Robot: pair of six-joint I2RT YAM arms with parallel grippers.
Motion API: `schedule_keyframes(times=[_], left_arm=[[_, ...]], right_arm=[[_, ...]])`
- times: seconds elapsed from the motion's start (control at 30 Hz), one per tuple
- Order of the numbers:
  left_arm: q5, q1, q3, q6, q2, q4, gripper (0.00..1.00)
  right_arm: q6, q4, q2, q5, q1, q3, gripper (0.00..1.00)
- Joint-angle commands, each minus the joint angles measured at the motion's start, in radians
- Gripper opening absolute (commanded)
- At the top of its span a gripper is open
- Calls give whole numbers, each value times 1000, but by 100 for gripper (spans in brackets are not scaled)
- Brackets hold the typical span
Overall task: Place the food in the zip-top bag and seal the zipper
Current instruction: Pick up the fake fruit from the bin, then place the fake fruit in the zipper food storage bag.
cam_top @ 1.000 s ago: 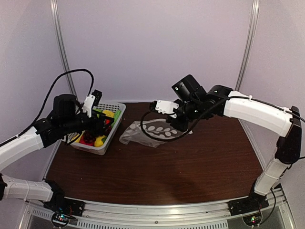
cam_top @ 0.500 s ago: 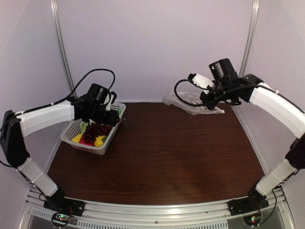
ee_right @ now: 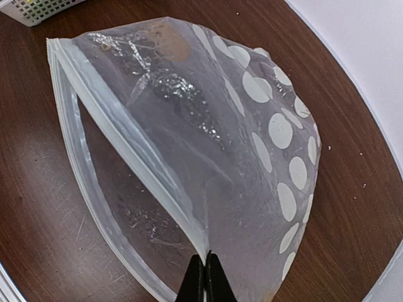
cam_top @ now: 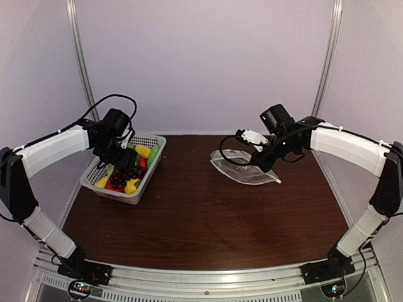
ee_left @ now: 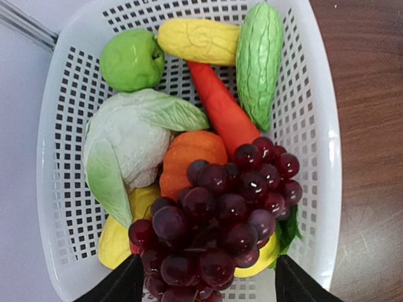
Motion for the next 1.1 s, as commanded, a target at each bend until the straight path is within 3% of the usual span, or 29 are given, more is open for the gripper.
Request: schedule_keyframes(times=[0.0,0.2,0.3,0.47,0.6,0.83,1.07], left_arm=[[48,27,-26,52,53,-28,71],[47,27,-4,64,131,-29,69],[23,28,11,65,150,-26,55],[1,26,92,64,136,-88,19],[5,6,179,61,44,-117,1],[240,-69,355,3,-57,-98,0],[503,-196,336,-106,-110,138,0]], right_arm=[[37,9,26,-100,1,8,0],[39,6,25,-118,1,10,0],[41,4,26,-124,1,11,0],[44,-1,35,-131,1,20,0],[50,-10,38,-147,1,42,0],[83,-21,57,-134,2,96,0],[145,-25,136,-118,1,196,0]])
